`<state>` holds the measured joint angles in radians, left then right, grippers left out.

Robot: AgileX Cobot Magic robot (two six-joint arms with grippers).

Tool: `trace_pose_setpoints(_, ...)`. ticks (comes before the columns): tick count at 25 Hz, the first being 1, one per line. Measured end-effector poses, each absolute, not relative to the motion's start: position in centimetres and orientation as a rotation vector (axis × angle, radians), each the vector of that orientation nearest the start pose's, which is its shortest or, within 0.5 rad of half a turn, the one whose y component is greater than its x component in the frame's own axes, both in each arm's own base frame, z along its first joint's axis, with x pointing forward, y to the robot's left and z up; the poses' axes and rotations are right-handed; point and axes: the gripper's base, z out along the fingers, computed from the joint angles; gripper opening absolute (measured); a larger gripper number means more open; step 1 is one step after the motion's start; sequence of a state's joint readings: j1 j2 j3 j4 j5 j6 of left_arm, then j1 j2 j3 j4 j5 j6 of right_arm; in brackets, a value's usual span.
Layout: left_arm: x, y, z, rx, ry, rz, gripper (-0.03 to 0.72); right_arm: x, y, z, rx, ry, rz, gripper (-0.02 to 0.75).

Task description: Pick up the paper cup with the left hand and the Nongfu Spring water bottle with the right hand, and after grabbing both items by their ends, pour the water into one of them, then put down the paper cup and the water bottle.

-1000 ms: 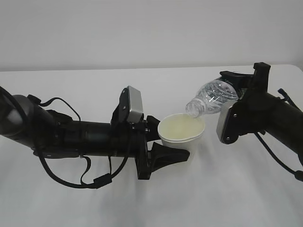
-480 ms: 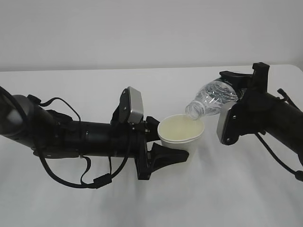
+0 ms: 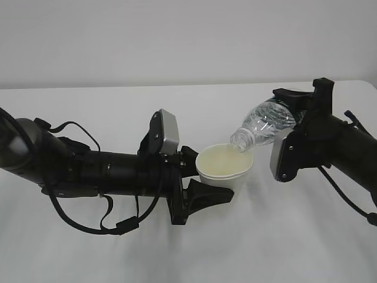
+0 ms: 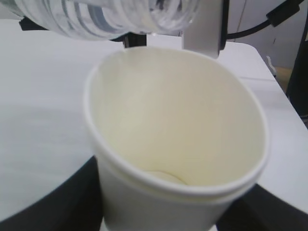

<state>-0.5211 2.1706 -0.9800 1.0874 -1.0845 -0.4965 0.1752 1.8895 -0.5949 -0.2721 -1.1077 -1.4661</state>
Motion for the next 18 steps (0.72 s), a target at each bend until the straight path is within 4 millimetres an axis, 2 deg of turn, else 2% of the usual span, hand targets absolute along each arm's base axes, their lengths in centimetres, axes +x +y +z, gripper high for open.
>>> trace_pose_setpoints(18, 29.09, -24.92, 9.91, 1.241, 1.497, -1.063, 0.445, 31.38, 7.78, 14.23, -1.497, 0.931, -0.884, 0.403)
